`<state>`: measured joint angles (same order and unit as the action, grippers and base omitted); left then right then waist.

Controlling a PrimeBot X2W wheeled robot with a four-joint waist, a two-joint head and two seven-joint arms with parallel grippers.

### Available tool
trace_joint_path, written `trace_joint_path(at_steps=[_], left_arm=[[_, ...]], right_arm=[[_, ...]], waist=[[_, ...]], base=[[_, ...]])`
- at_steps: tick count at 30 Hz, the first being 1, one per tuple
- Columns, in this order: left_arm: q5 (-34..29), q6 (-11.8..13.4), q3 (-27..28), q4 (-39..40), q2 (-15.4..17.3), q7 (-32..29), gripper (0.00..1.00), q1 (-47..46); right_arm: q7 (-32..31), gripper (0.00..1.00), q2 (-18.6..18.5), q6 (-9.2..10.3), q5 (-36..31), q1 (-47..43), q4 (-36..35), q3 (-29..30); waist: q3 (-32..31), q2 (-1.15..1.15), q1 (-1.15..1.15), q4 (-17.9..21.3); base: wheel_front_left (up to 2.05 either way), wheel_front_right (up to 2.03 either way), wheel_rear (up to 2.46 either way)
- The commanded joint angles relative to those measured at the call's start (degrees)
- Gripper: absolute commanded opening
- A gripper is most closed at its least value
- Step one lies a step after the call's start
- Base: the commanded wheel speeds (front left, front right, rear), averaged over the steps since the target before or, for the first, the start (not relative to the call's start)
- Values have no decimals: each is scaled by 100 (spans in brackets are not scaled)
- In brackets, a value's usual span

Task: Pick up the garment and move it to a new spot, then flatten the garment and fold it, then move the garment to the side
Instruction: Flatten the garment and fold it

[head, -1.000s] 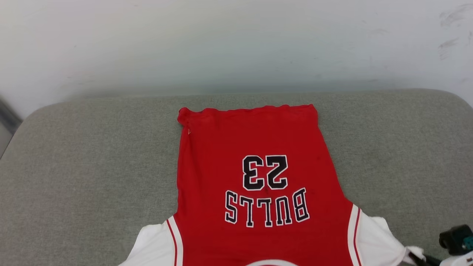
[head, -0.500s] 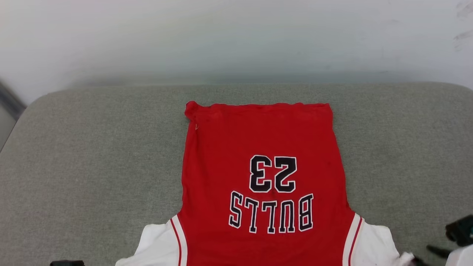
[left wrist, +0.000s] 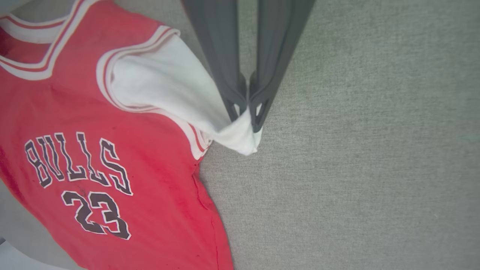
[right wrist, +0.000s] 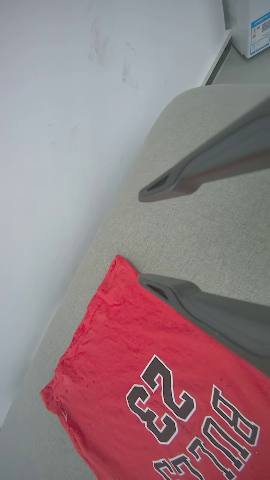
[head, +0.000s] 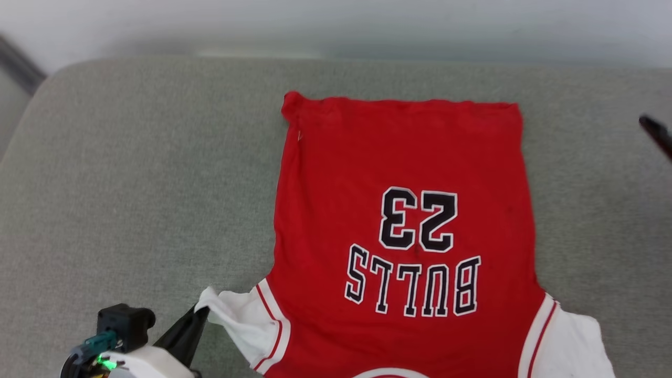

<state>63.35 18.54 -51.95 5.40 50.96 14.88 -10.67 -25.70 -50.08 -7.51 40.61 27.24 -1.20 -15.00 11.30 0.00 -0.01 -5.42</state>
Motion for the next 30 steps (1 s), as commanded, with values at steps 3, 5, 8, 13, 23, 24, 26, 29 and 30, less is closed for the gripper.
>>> trace_joint_path(at_steps=[3,5,8,13,23,24,26,29,30], left_arm=[[-195,-15,13,110,-126,15,0,-316],[-296,-38,1,124,-209,13,0,-462],[-438,-108,-31,117,-320,0,0,-690],[-646,-192,-34,87,-543,2,0,-1026],[-988,-268,-31,43,-802,20,0,-1370],[-1013,-269,-34,43,-825,18,0,-1384],[-1049,-269,-33,49,-871,20,0,-1404],[-1068,-294,-30,23,-930,23,0,-1428],[-1070,-304,-27,-1,-937,24,0,-1425]], right_arm=[[-880,100,90,4,-77,1047,191,-295],[-1498,100,161,5,-105,1609,450,-537],[-2604,100,348,4,-11,2340,951,-725],[-3837,100,676,4,-141,3222,1679,-770],[-4336,100,1242,3,-665,3637,2567,-571],[-4323,100,1270,3,-672,3558,2621,-587],[-4350,100,1322,2,-652,3323,2730,-692],[-4315,100,1333,1,-554,3014,2815,-782],[-4301,50,1270,2,-580,2962,2791,-859]], waist=[[655,0,1,-349],[854,0,1,-441],[1171,0,1,-613],[1638,0,1,-895],[2301,0,1,-1283],[2335,0,1,-1299],[2377,0,1,-1318],[2393,0,1,-1336],[2382,0,1,-1334]], base=[[0,0,0],[0,0,0],[0,0,0],[0,0,0],[0,0,0],[0,0,0],[0,0,0],[0,0,0],[0,0,0]])
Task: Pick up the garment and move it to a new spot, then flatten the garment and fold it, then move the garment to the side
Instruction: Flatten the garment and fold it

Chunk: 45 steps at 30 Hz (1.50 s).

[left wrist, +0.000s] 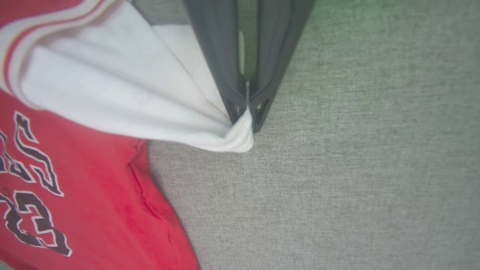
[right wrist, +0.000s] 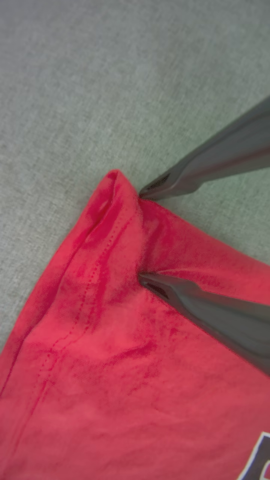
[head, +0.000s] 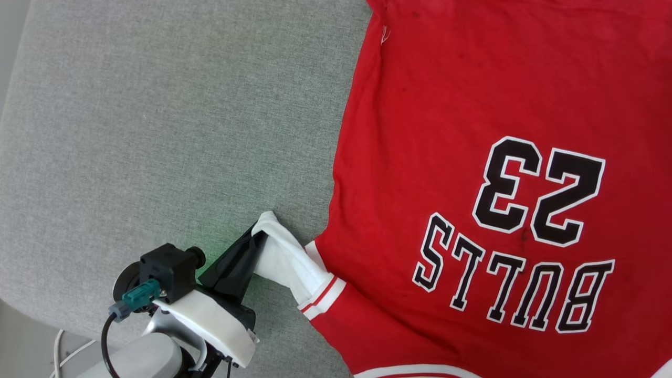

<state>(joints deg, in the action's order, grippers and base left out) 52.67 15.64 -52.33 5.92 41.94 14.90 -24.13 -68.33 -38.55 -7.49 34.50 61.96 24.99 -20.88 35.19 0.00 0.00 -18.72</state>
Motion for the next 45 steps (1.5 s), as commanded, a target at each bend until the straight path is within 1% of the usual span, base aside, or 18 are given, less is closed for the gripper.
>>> trace_joint_path(at_steps=[1,7,9,12,16,20,21,24,26,27,31,34,37,41,44,45], left_arm=[[-2,-19,17,-75,-43,23,0,-74],[41,-37,55,-207,-26,28,0,102],[65,-15,86,-238,-9,32,0,194],[139,18,139,-277,37,34,0,393],[227,81,203,-254,122,37,0,670],[306,173,290,-211,240,39,0,946],[347,193,330,-186,284,39,0,1076],[389,233,365,-165,335,37,0,1255],[399,259,401,-150,356,34,0,1356],[399,259,401,-150,356,34,0,1356],[408,299,428,-125,392,29,0,1539],[394,310,450,-101,411,29,0,1624],[370,329,458,-88,418,29,0,1690],[355,331,462,-84,434,29,0,1721],[351,357,476,-79,448,30,0,1746],[350,358,476,-74,452,30,0,1755]], right_arm=[[-10,0,54,-1,51,-508,147,-296],[380,0,-60,1,196,-73,-37,-252],[536,0,-81,1,278,-2,-171,-382],[721,0,-218,1,500,-57,-366,-633],[837,0,-658,1,843,-416,-826,-1105],[823,0,-1357,2,1210,-931,-1477,-1580],[890,0,-1678,2,1427,-1285,-1739,-1689],[1076,0,-2107,2,1719,-1890,-2016,-1721],[1294,0,-2315,2,1866,-2366,-2102,-1692],[1294,0,-2315,2,1866,-2366,-2102,-1692],[1783,0,-2604,2,2171,-3401,-2134,-1596],[2184,0,-2695,2,2431,-4266,-2065,-1505],[2576,0,-2682,2,2670,-5088,-1952,-1377],[2994,0,-2466,2,2903,-6028,-1770,-1233],[3253,0,-2285,2,2931,-6398,-1713,-1050],[3331,27,-2221,2,2902,-6451,-1722,-973]], waist=[[-30,0,0,3],[-418,0,0,157],[-623,0,0,248],[-953,0,0,415],[-1366,0,0,626],[-1665,0,0,848],[-1809,0,0,937],[-2011,0,0,1048],[-2117,0,0,1121],[-2117,0,0,1121],[-2282,0,0,1213],[-2362,0,0,1249],[-2397,0,0,1268],[-2417,0,0,1268],[-2405,0,0,1288],[-2404,0,0,1298]], base=[[0,0,0],[0,0,0],[0,0,0],[0,0,0],[0,0,0],[0,0,0],[0,0,0],[0,0,0],[0,0,0],[0,0,0],[0,0,0],[0,0,0],[0,0,0],[0,0,0],[0,0,0],[0,0,0]])
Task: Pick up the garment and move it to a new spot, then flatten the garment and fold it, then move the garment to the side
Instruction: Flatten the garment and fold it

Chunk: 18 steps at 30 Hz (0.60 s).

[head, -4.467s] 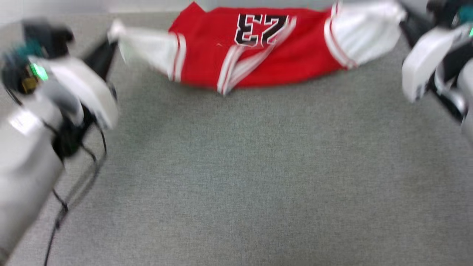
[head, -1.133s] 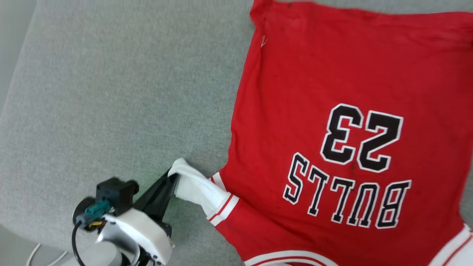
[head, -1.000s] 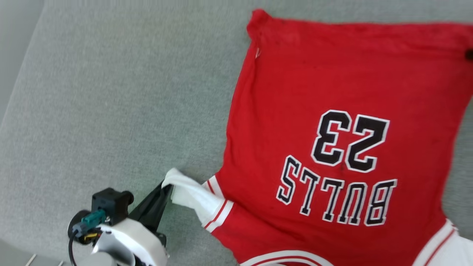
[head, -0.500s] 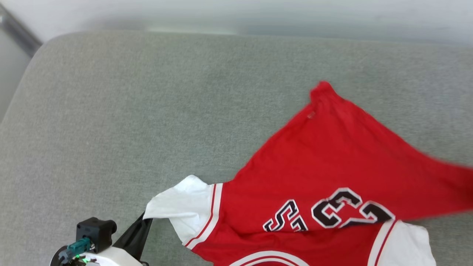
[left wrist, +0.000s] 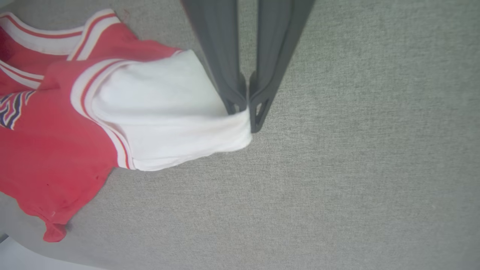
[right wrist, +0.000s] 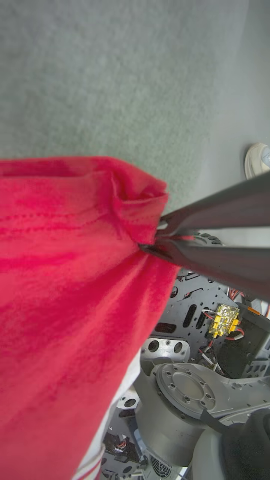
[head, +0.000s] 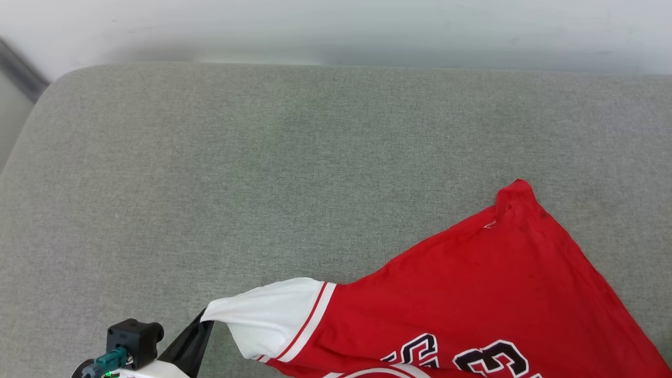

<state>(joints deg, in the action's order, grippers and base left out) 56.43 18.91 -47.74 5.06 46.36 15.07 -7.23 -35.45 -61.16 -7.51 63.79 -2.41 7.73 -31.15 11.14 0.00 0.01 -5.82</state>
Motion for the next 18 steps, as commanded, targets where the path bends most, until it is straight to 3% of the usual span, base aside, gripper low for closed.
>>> trace_joint_path(at_steps=[1,12,18], left_arm=[[-23,39,14,19,17,12,0,63],[-135,67,-32,119,19,-64,0,-117],[-282,21,-76,143,-82,-135,0,-392]], right_arm=[[121,100,77,4,-76,-25,-32,151],[25,100,-149,3,-692,1133,-1208,1425],[-754,100,55,3,-1123,2314,-1575,1334]], waist=[[4,0,-1,20],[142,0,-1,-30],[462,0,-1,-240]], base=[[0,0,0],[0,0,0],[0,0,0]])
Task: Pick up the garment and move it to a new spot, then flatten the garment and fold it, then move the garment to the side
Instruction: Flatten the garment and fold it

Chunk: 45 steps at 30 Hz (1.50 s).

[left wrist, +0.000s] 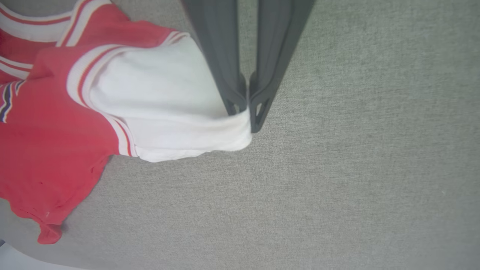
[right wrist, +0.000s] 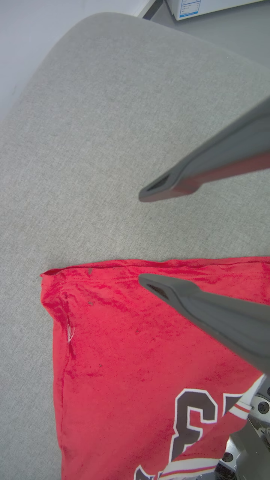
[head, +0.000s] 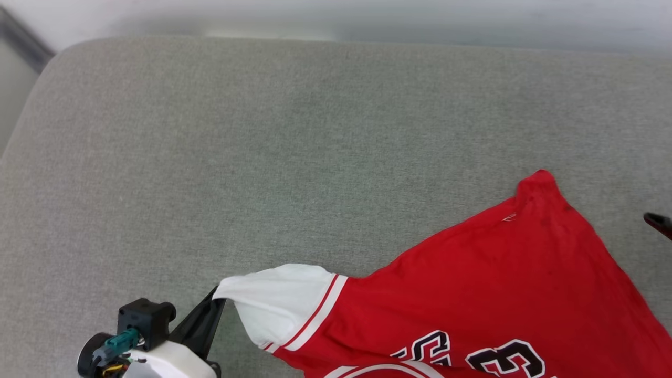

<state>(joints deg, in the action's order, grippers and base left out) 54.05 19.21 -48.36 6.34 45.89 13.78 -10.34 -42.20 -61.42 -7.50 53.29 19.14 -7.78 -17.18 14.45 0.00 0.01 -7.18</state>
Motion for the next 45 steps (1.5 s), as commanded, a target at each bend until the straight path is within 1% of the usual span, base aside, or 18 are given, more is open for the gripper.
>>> trace_joint_path(at_steps=[1,7,10,14,18,20,22,24,25,26,27,33,34,38,39,40,45], left_arm=[[-70,-28,-26,14,-65,-24,0,-142],[-231,-135,-97,-3,-258,-101,0,-508],[-299,-157,-117,-24,-319,-108,0,-639],[-358,-175,-127,-42,-409,-92,0,-752],[-401,-203,-143,-69,-468,-84,0,-844],[-403,-216,-153,-96,-499,-82,0,-886],[-395,-237,-164,-133,-527,-81,0,-905],[-377,-232,-159,-177,-540,-74,0,-895],[-363,-224,-156,-196,-533,-72,0,-868],[-354,-222,-160,-210,-527,-71,0,-839],[-356,-232,-168,-223,-526,-69,0,-811],[-440,-213,-142,-199,-370,-91,0,-872],[-558,-193,-104,-79,-203,-172,0,-1060],[-646,-258,38,47,-60,-272,0,-1418],[-646,-258,38,47,-60,-272,0,-1418],[-672,-305,67,65,-32,-305,0,-1552],[-765,-450,281,199,-58,-508,0,-2307]], right_arm=[[-230,100,155,3,-162,376,-18,-162],[-890,100,790,2,-643,1561,386,-931],[-1046,100,1086,3,-903,2023,763,-1365],[-1069,100,1377,2,-1150,2486,1307,-1846],[-908,100,1556,2,-1197,2742,1855,-2240],[-852,100,1616,2,-1151,2707,2095,-2485],[-935,100,1548,-8,-1052,2618,2201,-2833],[-886,100,1473,-8,-944,2578,2254,-3064],[-791,56,1450,-8,-904,2601,2255,-3124],[-661,4,1438,-8,-856,2652,2274,-3136],[-569,0,1425,-8,-802,2689,2301,-3159],[370,0,1381,4,-647,2999,2315,-3100],[936,0,1352,3,-527,3031,2228,-3017],[1348,0,1315,4,-512,3089,2084,-2873],[1348,0,1315,4,-512,3089,2084,-2873],[1479,0,1323,4,-538,3123,2061,-2804],[1922,0,1472,4,-797,3308,2022,-2412]], waist=[[189,0,-1,-143],[530,0,-1,-358],[691,0,-1,-420],[874,0,-1,-478],[1017,0,-1,-546],[1040,0,-1,-568],[1041,0,-1,-586],[1009,0,-1,-573],[980,0,-1,-551],[945,0,-1,-529],[894,0,-1,-507],[439,0,-1,-381],[71,0,-1,-298],[-172,0,-1,-202],[-172,0,-1,-202],[-209,0,-1,-176],[-227,0,-1,-28]], base=[[0,0,0],[0,0,0],[0,0,0],[0,0,0],[0,0,0],[0,0,0],[0,0,0],[0,0,0],[0,0,0],[0,0,0],[0,0,0],[0,0,0],[0,0,0],[0,0,0],[0,0,0],[0,0,0],[0,0,0]])
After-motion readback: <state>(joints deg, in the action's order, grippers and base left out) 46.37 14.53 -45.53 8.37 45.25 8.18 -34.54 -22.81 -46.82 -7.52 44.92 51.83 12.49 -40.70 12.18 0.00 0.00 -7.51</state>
